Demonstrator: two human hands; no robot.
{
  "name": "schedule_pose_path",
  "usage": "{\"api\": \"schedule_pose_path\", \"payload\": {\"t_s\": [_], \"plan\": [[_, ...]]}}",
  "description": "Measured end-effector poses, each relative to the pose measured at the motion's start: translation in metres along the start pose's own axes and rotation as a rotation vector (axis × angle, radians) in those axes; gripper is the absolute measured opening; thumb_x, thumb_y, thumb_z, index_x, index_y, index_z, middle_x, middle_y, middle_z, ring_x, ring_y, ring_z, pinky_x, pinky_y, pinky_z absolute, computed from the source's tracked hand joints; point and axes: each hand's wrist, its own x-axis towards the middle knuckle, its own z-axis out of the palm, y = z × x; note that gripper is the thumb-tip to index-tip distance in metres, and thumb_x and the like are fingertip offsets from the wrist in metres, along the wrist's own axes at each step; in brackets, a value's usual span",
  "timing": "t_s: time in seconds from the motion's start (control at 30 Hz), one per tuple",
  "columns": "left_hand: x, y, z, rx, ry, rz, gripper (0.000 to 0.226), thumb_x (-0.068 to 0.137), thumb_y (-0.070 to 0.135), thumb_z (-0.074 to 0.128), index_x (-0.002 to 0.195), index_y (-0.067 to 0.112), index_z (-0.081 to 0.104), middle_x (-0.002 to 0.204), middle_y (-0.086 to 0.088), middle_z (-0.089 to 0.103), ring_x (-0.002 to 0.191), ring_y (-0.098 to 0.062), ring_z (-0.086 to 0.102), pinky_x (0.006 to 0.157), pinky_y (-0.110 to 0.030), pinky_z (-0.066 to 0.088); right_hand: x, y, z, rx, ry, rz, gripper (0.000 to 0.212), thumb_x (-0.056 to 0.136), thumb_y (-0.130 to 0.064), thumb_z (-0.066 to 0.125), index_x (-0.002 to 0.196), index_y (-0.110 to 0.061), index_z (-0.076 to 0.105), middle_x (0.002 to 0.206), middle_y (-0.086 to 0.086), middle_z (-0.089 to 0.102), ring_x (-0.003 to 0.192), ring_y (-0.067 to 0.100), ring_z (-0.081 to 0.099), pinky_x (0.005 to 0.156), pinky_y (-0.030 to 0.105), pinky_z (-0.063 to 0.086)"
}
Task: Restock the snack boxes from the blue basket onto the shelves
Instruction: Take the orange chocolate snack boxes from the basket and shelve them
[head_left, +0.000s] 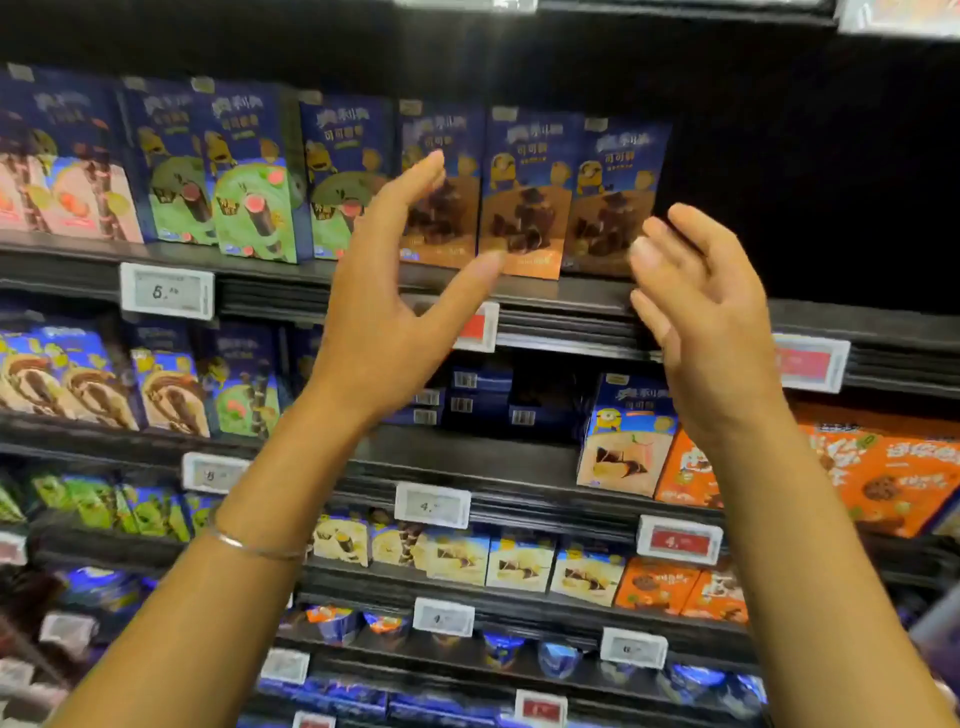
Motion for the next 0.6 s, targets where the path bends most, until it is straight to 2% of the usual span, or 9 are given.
{"api": "schedule_pose_path", "payload": {"t_s": [0.1,0.2,0.3,0.37,0.43,0.5,0.6], "plan": [[-0.08,-0.014,-0.003,-0.183,0.1,-0.069,0.052,0.105,0.029,0.059,0.15,0.005,0.048,0.149,-0.011,0.058,0.142,-0.026,0.055,0.117,-0.041,0.042,-0.061,0.023,-0.005,0.076,-0.036,0.0,0.078,0.079,-0.054,0.078,0.141,-0.016,0.049,0.142,0.006,0.061,0.133,0.022,0.057,0.106,0.038,0.05],[-0.168,-0.03,0.006,-0.297,0.101,-0.271,0.046,0.104,0.026,0.053,0.145,0.007,0.051,0.142,-0.016,0.063,0.133,-0.032,0.06,0.108,-0.039,0.047,-0.119,0.071,-0.009,0.074,-0.073,0.179,0.058,0.09,-0.045,0.071,0.136,-0.015,0.052,0.137,0.009,0.064,0.127,0.029,0.062,0.095,0.034,0.054],[-0.259,-0.041,0.022,-0.364,0.086,-0.648,0.044,0.1,0.037,0.054,0.137,0.014,0.059,0.133,-0.004,0.071,0.125,-0.024,0.067,0.104,-0.035,0.052,-0.18,0.134,-0.019,0.008,-0.128,0.494,0.04,0.093,-0.035,0.06,0.129,-0.017,0.058,0.127,0.002,0.071,0.119,0.023,0.067,0.089,0.031,0.055],[-0.318,-0.047,0.033,-0.349,0.072,-0.923,0.046,0.101,0.047,0.056,0.133,0.014,0.063,0.131,-0.008,0.072,0.121,-0.024,0.07,0.095,-0.028,0.055,-0.221,0.178,-0.031,-0.043,-0.197,0.697,0.04,0.091,-0.042,0.064,0.125,-0.021,0.062,0.123,-0.003,0.073,0.116,0.02,0.069,0.089,0.033,0.054],[-0.372,-0.057,0.043,-0.332,0.087,-1.198,0.04,0.109,0.044,0.053,0.132,0.014,0.064,0.132,-0.014,0.072,0.114,-0.024,0.072,0.083,-0.025,0.054,-0.262,0.219,-0.045,-0.063,-0.269,0.914,0.03,0.095,-0.042,0.065,0.12,-0.025,0.066,0.122,-0.006,0.073,0.116,0.018,0.068,0.092,0.038,0.052],[-0.421,-0.065,0.054,-0.339,0.136,-1.439,0.039,0.112,0.034,0.043,0.134,0.01,0.064,0.13,-0.016,0.072,0.102,-0.023,0.07,0.084,-0.034,0.051,-0.297,0.257,-0.059,-0.086,-0.3,1.119,0.016,0.102,-0.032,0.059,0.114,-0.026,0.068,0.123,-0.003,0.073,0.116,0.019,0.068,0.098,0.044,0.052],[-0.487,-0.068,0.073,-0.279,0.164,-1.648,0.032,0.113,0.034,0.044,0.118,0.015,0.07,0.119,-0.012,0.075,0.102,-0.026,0.068,0.09,-0.039,0.053,-0.347,0.308,-0.072,-0.167,-0.335,1.365,0.018,0.103,-0.033,0.057,0.113,-0.022,0.066,0.124,0.003,0.068,0.121,0.026,0.064,0.095,0.042,0.048]]}}
